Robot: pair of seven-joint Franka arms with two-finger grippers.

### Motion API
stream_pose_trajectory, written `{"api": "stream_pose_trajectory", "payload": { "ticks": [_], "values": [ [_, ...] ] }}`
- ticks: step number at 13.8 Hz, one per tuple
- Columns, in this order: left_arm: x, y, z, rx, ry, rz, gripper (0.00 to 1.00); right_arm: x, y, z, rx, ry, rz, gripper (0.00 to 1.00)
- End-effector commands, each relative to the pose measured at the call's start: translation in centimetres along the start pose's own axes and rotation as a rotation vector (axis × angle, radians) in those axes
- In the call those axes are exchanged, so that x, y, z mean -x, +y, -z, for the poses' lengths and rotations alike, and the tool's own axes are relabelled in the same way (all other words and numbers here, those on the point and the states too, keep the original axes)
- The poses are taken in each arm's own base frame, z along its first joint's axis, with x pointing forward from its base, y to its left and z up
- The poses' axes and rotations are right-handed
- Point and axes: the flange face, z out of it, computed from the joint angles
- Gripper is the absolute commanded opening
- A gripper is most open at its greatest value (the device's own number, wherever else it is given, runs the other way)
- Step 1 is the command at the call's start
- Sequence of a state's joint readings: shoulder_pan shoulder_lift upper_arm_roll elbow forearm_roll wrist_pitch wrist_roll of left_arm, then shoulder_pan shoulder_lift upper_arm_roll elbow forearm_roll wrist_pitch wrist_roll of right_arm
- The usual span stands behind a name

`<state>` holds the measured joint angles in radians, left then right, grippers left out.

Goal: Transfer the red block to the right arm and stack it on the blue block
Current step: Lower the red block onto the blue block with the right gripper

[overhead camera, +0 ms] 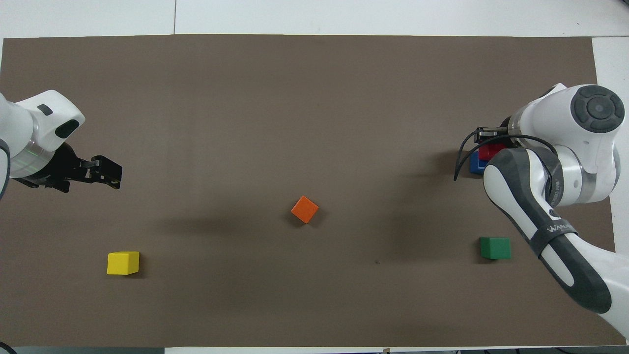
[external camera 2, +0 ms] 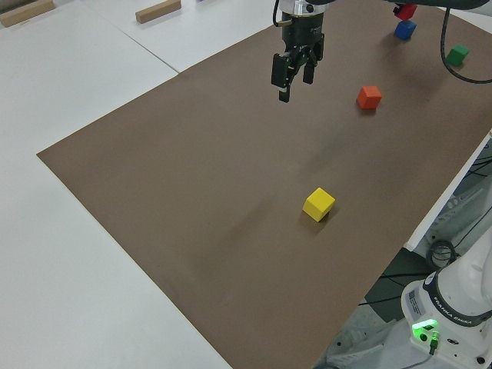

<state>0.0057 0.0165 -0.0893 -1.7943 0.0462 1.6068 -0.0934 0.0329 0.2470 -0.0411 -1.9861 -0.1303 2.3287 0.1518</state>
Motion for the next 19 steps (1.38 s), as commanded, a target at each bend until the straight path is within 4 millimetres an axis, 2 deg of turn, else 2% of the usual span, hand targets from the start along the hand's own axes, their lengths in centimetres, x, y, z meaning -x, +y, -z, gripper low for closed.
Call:
{"api": "stream_pose_trajectory", "payload": {
  "ticks": [1,5,7,19],
  "values": [
    [0.5,0.1,0.2,0.014,0.012,0.028,1.00,1.1,0.2,0.2,-0.021,0.003,0.004,0.00],
    [0.5,0.0,0.4,0.034,0.019,0.033,1.00,1.4,-0.2,0.3,-0.036,-0.011,-0.007,0.00],
    [0.7,-1.4,0.7,0.073,0.018,0.063,1.00,1.6,-0.3,0.2,-0.035,-0.025,-0.006,0.00],
    [0.9,-0.8,1.1,0.075,0.030,0.055,1.00,1.9,0.3,-0.1,-0.035,-0.036,-0.002,0.00]
  ]
}}
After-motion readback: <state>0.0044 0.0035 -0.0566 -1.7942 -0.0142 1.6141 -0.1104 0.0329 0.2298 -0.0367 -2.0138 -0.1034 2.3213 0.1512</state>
